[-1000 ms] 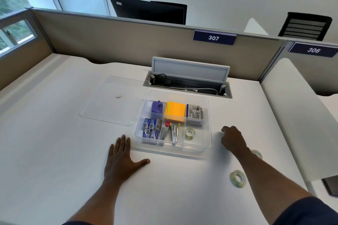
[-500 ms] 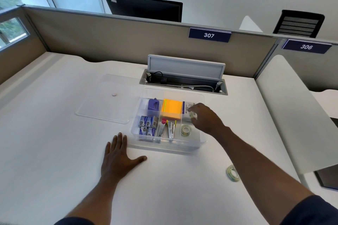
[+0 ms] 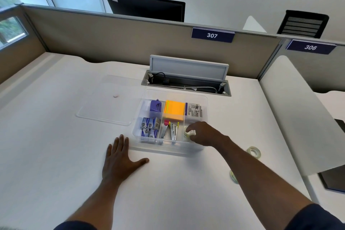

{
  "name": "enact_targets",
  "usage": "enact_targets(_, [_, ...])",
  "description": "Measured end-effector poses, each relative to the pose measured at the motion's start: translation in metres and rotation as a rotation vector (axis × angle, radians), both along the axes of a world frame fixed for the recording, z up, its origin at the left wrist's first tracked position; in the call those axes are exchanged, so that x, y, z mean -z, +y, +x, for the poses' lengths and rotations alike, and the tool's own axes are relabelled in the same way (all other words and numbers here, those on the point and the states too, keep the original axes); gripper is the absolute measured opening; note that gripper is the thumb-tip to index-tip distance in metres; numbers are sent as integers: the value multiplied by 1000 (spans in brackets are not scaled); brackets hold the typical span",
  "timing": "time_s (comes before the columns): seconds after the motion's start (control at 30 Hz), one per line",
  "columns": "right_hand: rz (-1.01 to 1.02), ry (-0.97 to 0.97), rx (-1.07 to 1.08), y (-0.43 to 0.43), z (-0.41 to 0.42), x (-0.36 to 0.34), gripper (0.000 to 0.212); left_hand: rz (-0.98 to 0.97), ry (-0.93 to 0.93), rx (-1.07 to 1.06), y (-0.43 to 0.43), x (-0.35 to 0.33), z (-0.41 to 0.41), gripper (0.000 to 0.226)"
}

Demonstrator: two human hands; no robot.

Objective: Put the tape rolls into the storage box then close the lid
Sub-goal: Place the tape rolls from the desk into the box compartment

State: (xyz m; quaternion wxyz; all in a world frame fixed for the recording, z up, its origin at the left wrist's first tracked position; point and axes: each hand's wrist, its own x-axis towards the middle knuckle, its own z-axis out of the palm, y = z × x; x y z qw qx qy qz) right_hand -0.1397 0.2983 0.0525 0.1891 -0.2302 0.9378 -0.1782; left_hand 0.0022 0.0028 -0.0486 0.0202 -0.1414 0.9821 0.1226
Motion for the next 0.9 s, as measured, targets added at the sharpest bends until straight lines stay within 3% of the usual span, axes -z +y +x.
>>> enact_targets(0.1, [-8,1,38,1,-1,1,30,9,12,-2,1,-2,0,129])
enact_targets(0.2, [-127,191,143,3,-4,-3,27,7,10,0,2,-3,1,129])
enact_targets(0.33, [-217,499,472,19,-8,-7,28,10,15,3,2,-4,1,128])
enact_targets(0.4, [-200,560,654,35,-9,-6,27,2,15,2,2,-4,1,127])
enact_targets(0.53, [100,442,889,79,-4,16,28,8,34,1,2,-4,0,127])
enact_targets(0.67, [319,77,1104,112,8,43,45,-2,31,1,1,-3,1,128])
enact_targets(0.8, [296,-105,1197,119,13,49,46,-5,35,0,1,-1,0,126])
enact_targets(0.9, [246,-16,1092,116,17,52,35,0,37,0,0,0,0,126])
